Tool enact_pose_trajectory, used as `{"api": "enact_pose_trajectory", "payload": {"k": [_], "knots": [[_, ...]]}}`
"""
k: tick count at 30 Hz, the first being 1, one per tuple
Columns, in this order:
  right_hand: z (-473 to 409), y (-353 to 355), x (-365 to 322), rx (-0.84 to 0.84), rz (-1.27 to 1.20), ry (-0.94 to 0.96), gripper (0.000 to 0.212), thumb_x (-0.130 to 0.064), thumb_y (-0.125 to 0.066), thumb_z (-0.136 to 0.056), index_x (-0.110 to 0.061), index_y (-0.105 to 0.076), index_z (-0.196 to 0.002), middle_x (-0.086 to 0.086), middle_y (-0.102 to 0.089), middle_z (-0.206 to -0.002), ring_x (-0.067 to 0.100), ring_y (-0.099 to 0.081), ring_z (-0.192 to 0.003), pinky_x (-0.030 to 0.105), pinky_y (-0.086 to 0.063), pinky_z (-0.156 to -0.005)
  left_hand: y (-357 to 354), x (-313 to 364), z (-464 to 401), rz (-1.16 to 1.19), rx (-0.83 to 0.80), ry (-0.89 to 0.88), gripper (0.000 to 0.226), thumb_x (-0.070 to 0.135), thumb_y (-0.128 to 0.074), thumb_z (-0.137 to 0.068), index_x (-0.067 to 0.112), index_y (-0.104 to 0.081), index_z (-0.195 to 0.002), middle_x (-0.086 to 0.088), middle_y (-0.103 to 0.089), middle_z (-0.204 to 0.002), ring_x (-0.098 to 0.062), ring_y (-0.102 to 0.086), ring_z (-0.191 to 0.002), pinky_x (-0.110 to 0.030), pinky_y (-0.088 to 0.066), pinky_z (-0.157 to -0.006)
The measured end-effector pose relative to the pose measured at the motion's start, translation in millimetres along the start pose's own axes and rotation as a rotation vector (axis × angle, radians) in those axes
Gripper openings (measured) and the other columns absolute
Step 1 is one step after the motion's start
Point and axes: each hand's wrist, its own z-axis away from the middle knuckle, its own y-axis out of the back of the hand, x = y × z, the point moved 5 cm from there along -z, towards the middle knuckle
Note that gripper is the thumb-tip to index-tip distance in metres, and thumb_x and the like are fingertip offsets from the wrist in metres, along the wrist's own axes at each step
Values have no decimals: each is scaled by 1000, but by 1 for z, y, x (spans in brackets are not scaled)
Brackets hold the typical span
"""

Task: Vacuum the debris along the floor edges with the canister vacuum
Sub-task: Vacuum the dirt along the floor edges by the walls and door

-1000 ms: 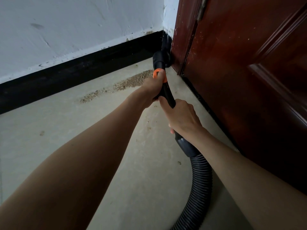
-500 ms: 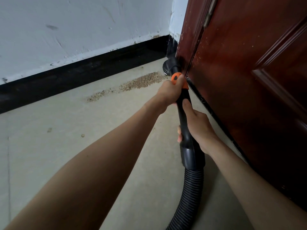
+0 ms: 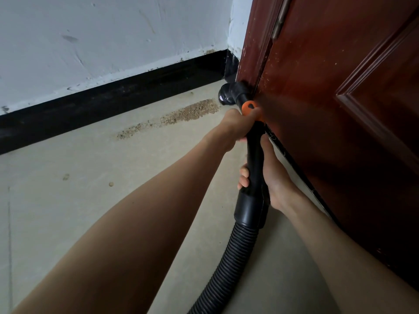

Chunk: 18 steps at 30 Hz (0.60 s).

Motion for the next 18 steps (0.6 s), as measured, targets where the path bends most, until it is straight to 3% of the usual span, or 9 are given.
{"api": "enact_pose_trajectory", "payload": {"k": [2, 4, 8, 14, 18], "knots": [[-2, -2, -1, -42, -26, 5, 58, -66, -32, -95, -15, -59, -101, 4, -46, -51, 19, -45, -40, 28, -45, -51, 3, -1, -1, 5, 13, 4, 40, 36, -58, -92, -3, -59, -104, -17, -67, -99, -23, -67, -82, -32, -56, -78], [-2, -4, 0, -68, -49, 6, 57, -66, -30, -96, -20, -64, -101, 3, -44, -50, 17, -44, -40, 27, -45, -50, 6, -1, 0, 15, 22, 4, 34, 35, -60, -92, 1, -57, -94, -15, -66, -95, -21, -66, -77, -29, -56, -72], [-4, -9, 2, -78, -83, -32, 62, -69, -32, -93, -14, -55, -76, 3, -44, -51, 17, -42, -40, 27, -44, -49, 13, -1, 1, 8, 55, 6, 32, 36, -60, -91, 7, -52, -81, -15, -66, -95, -25, -67, -87, -33, -57, -78], [-7, -18, 4, -116, -74, -53, 62, -72, -32, -91, -14, -45, -71, 3, -45, -50, 17, -43, -39, 27, -45, -50, 28, -2, 4, -11, 116, 23, 36, 36, -59, -92, 2, -52, -100, -15, -64, -98, -26, -68, -90, -34, -57, -80], [-4, -22, 9, -133, -52, -73, 62, -73, -33, -90, -14, -45, -72, 3, -45, -50, 18, -43, -39, 27, -45, -49, 35, -9, 9, -1, 125, 30, 36, 37, -59, -92, 2, -51, -96, -15, -64, -97, -28, -68, -94, -37, -57, -82]]}}
